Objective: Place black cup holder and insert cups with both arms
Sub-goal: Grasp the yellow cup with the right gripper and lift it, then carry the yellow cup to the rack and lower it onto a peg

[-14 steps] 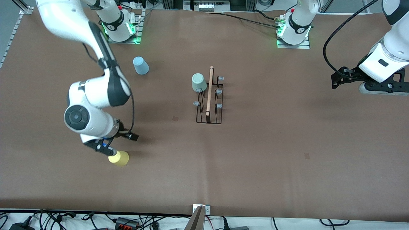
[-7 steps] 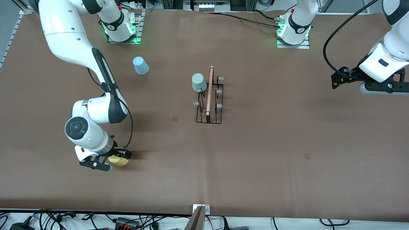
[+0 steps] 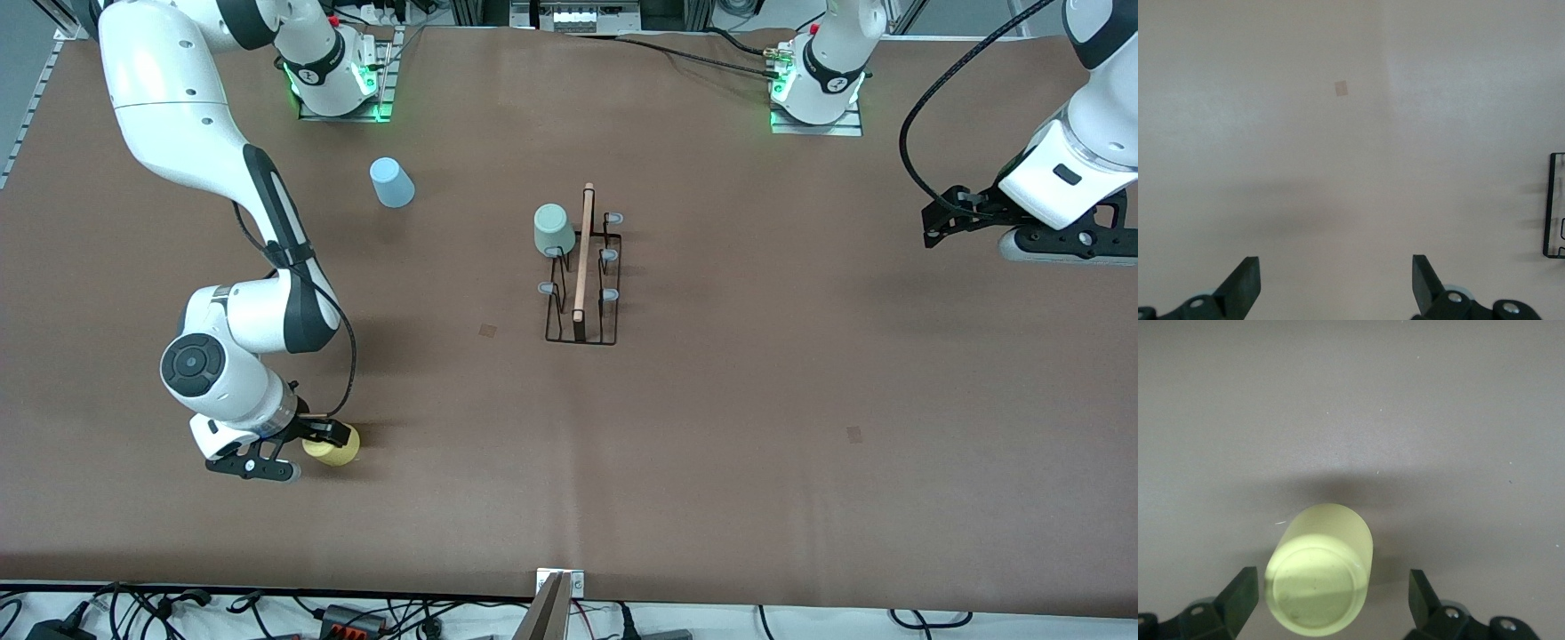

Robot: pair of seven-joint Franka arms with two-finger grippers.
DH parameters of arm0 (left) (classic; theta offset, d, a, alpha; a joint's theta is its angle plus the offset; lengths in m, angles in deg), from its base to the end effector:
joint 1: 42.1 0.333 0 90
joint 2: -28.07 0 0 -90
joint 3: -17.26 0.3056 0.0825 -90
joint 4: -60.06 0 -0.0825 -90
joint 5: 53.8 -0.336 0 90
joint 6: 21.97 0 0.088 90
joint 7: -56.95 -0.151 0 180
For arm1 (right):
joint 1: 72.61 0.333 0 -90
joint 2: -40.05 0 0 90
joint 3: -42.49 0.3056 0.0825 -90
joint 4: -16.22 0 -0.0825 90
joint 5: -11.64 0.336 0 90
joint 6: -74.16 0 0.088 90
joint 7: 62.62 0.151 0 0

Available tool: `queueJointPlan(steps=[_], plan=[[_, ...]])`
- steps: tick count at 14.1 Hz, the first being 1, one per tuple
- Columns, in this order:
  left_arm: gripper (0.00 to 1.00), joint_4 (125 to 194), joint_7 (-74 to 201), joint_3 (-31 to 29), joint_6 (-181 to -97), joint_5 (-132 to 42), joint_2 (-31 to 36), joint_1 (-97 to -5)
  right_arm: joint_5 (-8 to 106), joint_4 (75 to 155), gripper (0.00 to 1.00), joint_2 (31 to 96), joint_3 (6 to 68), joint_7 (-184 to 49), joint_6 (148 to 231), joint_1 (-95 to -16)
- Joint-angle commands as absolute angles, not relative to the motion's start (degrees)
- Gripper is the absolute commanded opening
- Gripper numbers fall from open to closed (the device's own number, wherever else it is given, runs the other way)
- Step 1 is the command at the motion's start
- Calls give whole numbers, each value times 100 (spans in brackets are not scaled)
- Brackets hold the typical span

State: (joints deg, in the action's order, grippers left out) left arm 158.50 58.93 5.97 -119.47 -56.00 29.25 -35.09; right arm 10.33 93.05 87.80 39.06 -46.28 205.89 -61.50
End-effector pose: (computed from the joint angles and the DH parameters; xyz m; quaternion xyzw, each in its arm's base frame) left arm 0.5076 -0.0334 0.5289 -0.9995 0.0225 -0.0030 0.0209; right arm 0.7040 0.1025 0.2166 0.9959 -0.0571 0.0679 0.0167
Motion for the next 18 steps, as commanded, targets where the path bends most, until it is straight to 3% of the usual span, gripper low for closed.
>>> queueJointPlan(steps=[1,4,5,9,11,14,18], plan=[[100,15850,5889,540,-11935,-5486,2992,-3428,997,9163,100,8883,4012,-4812,20617,-6224],[100,15850,5889,540,-11935,-5486,2992,-3428,988,9163,100,8892,4012,-4821,20626,-6215],[100,15850,5889,540,-11935,-5486,2992,-3428,979,9163,94,8900,4012,-4864,20626,-6215],[100,15850,5889,540,-11935,-5486,2992,-3428,979,9163,45,8918,4012,-5048,20626,-6224],[100,15850,5889,540,-11935,-5486,2992,-3428,970,9128,30,8909,4012,-5330,20600,-6215],[100,15850,5889,540,-11935,-5486,2992,-3428,970,9128,25,8691,4021,-5375,20075,-6172],[100,15850,5889,540,-11935,-5486,2992,-3428,1075,9163,26,7768,4091,-5226,18791,-5681]])
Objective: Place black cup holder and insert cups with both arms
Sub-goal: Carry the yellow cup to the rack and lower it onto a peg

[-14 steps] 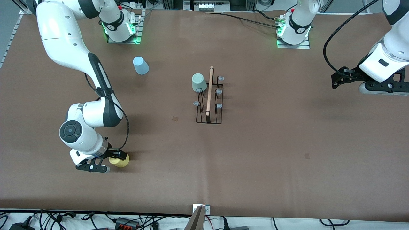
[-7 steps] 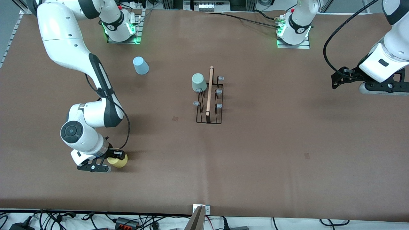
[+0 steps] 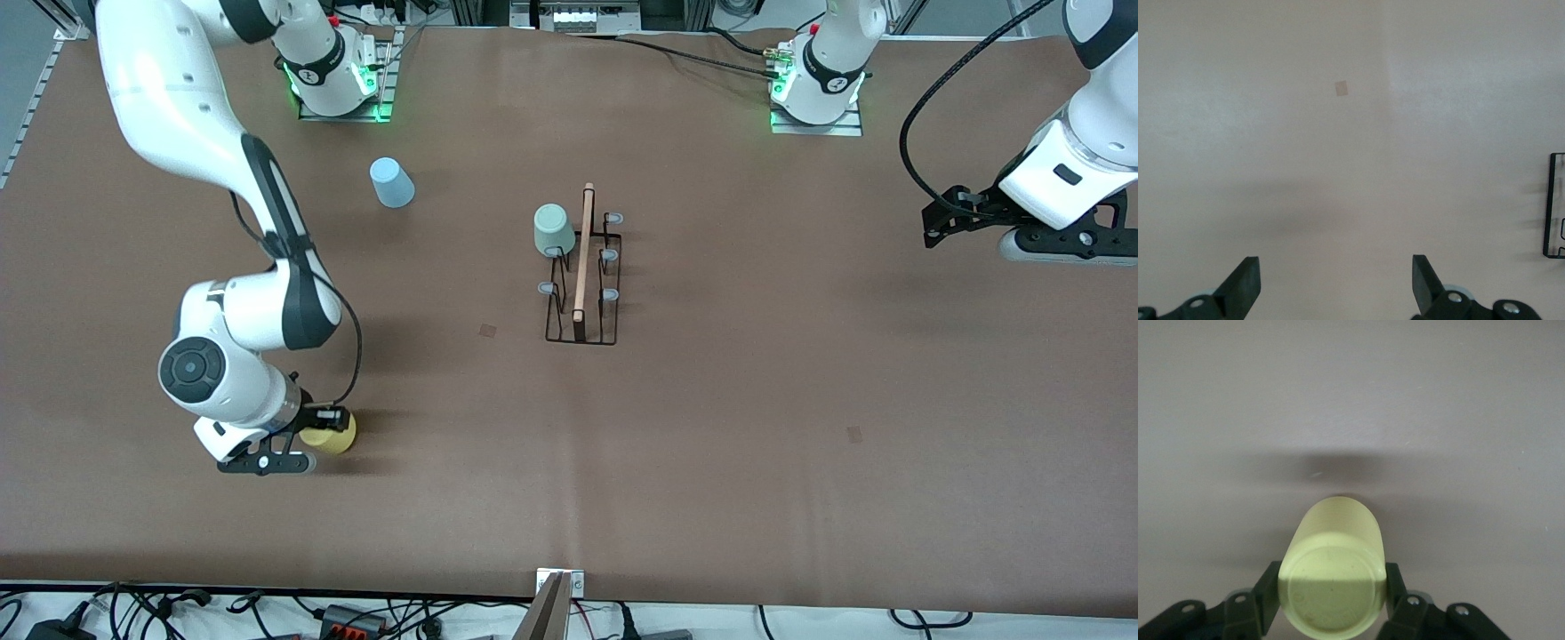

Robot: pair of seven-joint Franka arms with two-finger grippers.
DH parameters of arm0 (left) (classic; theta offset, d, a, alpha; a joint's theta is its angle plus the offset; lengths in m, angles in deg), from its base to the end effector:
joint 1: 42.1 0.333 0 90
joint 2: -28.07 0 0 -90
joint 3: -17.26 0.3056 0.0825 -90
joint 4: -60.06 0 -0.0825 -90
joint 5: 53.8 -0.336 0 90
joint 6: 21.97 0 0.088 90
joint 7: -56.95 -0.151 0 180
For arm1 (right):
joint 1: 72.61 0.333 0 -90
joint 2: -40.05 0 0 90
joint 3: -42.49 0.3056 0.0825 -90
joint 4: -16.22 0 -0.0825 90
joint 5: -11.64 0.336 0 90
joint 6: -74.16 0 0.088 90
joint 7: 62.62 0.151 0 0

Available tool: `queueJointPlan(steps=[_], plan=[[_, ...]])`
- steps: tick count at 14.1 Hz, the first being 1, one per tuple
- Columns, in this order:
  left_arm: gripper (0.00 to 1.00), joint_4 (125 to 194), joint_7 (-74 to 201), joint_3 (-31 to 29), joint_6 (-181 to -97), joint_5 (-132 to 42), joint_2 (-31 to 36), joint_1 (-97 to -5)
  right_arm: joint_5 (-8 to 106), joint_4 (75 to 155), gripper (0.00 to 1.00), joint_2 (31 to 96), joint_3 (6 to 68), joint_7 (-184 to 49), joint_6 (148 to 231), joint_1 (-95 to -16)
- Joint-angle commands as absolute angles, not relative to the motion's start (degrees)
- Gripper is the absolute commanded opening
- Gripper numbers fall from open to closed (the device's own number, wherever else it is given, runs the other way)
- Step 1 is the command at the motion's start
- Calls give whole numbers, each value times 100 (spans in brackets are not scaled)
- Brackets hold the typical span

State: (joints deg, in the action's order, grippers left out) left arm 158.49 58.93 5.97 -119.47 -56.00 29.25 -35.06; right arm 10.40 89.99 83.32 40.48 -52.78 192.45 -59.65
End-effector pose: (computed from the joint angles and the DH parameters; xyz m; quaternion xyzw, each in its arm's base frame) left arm 0.5076 -0.0332 0.5290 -0.9995 0.0223 -0.0031 0.0209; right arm 0.6843 0.1356 0.2710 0.9995 0.0196 0.0148 0.0192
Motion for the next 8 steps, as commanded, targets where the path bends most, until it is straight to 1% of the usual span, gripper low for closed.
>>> queueJointPlan(steps=[1,3,8], plan=[[100,15850,5880,540,-11935,-5486,2992,-3428,1163,9172,26,7584,4178,-5060,18598,-5453],[100,15850,5880,540,-11935,-5486,2992,-3428,1234,9163,26,7442,4214,-4473,18351,-5031],[100,15850,5880,540,-11935,-5486,2992,-3428,1208,9155,26,7363,4267,-3057,18323,-3818]])
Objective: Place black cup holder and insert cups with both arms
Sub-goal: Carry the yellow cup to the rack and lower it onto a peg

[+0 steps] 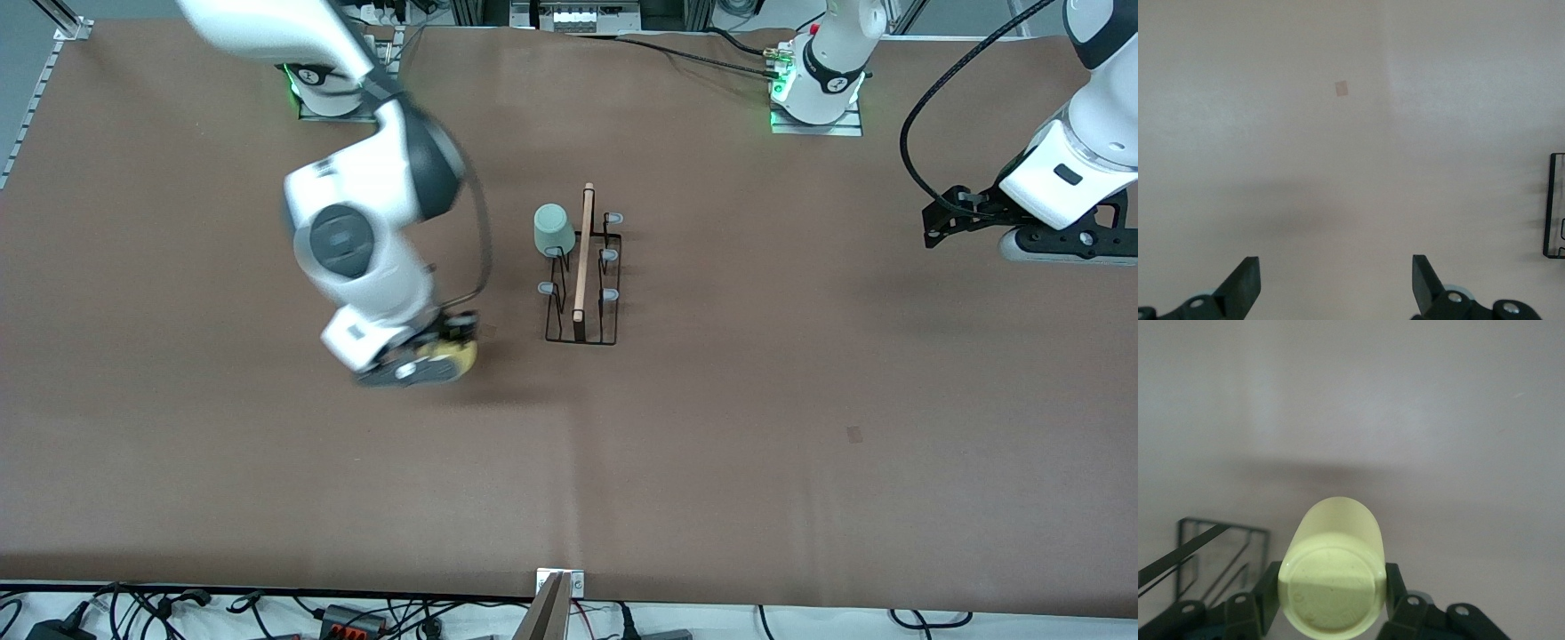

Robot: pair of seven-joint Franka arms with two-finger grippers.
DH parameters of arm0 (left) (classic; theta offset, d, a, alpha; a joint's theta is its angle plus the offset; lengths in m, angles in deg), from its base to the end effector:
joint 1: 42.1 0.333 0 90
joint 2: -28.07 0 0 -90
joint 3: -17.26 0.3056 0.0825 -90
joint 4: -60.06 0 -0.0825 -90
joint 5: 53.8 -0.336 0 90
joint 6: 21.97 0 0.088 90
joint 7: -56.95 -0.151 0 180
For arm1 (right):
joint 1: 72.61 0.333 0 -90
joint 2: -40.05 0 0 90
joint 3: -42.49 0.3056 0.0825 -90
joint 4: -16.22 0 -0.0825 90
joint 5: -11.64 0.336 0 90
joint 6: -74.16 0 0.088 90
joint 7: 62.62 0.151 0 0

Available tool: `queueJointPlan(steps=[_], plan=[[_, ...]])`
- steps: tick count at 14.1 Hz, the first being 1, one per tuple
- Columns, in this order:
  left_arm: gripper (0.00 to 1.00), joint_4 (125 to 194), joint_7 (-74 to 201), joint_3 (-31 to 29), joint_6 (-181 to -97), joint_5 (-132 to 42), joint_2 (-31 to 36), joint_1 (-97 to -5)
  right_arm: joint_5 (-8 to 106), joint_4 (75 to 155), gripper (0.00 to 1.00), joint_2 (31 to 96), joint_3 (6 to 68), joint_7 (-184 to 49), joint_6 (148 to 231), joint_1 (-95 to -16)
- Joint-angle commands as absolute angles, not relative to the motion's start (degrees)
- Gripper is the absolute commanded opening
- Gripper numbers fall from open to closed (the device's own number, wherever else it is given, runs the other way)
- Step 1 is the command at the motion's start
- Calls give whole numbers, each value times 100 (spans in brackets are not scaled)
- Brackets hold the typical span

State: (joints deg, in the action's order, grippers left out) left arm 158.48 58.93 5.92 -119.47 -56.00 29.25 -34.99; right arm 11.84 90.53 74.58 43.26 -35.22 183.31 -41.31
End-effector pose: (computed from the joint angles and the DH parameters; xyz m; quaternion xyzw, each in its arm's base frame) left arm 0.5076 -0.0330 0.5290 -0.9995 0.0221 -0.0032 0.0209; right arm 0.5724 0.3570 0.3571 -0.9992 -0.0390 0.0003 0.0061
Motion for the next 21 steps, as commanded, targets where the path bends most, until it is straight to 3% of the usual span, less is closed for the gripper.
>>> queueJointPlan(steps=[1,7,21], plan=[[100,15850,5880,540,-11935,-5486,2992,-3428,1182,9155,26,7362,4267,-2741,18332,-3651],[100,15850,5880,540,-11935,-5486,2992,-3428,1234,9163,26,7459,4276,-1737,18402,-3192],[100,15850,5880,540,-11927,-5486,2992,-3428,1339,9163,26,7995,4320,-1613,18701,-3034]])
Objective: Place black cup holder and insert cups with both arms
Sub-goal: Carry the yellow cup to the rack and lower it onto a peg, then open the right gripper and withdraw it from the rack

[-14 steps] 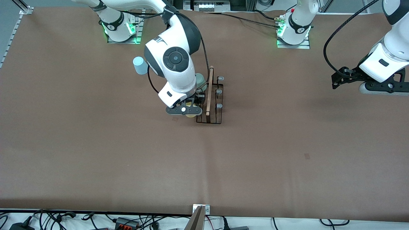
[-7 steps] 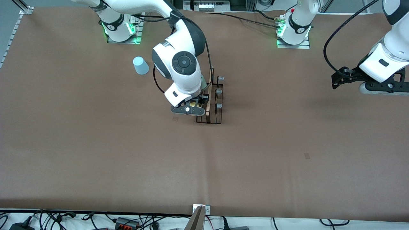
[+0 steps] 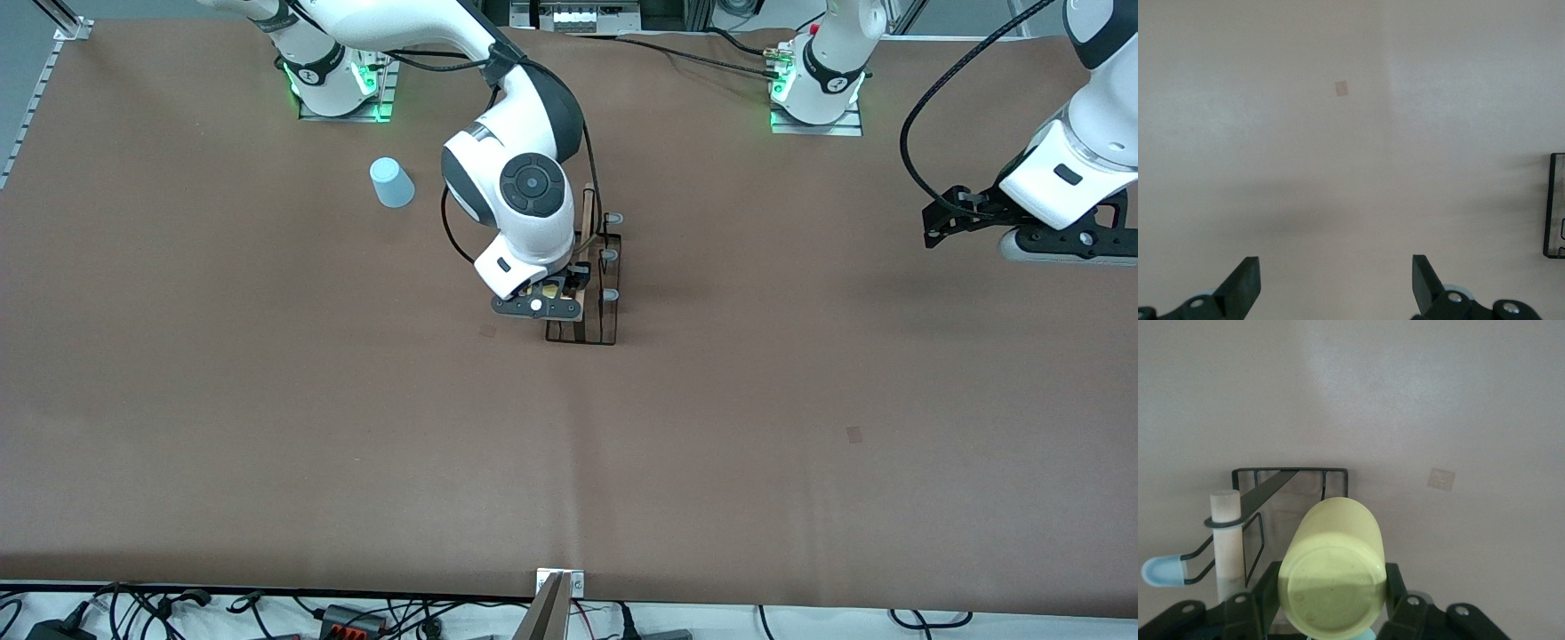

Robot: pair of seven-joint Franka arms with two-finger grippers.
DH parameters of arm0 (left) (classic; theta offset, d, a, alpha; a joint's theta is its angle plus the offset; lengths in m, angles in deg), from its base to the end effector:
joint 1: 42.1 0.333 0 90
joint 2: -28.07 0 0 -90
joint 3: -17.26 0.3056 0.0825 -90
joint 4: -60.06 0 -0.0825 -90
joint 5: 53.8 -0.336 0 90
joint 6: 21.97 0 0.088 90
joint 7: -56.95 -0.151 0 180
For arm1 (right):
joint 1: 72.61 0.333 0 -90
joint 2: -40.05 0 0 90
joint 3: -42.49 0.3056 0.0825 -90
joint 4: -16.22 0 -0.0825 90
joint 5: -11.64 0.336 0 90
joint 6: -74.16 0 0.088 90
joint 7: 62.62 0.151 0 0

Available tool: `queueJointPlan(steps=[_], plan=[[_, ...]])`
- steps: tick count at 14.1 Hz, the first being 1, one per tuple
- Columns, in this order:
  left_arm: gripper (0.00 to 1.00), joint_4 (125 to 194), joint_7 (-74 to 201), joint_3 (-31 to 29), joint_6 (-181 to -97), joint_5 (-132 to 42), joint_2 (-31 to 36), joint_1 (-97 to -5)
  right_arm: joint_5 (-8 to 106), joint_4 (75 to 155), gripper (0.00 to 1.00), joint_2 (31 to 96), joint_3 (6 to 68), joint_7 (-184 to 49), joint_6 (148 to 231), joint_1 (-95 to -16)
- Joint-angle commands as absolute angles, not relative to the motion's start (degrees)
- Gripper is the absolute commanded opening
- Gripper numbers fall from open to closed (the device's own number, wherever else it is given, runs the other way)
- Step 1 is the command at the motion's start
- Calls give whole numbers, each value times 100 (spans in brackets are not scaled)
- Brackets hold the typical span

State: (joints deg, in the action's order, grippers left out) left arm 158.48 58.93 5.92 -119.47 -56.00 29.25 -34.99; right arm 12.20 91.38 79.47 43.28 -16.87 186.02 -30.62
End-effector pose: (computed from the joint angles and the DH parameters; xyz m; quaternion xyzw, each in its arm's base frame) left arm 0.5076 -0.0330 0.5290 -0.9995 0.0221 -0.0032 0.0209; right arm 0.4984 0.4602 0.2970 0.9992 -0.0293 -0.0232 0.0102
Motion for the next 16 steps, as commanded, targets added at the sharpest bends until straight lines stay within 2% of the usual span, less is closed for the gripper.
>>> queueJointPlan(steps=[1,3,5,8,11,16], plan=[[100,15850,5880,540,-11927,-5486,2992,-3428,1357,9163,29,8004,4320,-1622,18701,-3034],[100,15850,5880,540,-11927,-5486,2992,-3428,1575,9155,100,8039,4320,-1526,18701,-3016],[100,15850,5880,540,-11927,-5486,2992,-3428,1682,9128,100,7969,4302,-1385,18649,-2981],[100,15850,5880,540,-11927,-5486,2983,-3428,1621,9128,100,7505,4206,-1446,18509,-3086],[100,15850,5880,540,-11927,-5486,2992,-3428,1437,9128,100,7144,3750,-1900,18280,-3227],[100,15850,5880,540,-11918,-5486,2992,-3428,1462,9128,100,6809,3327,-2780,17859,-3946]])
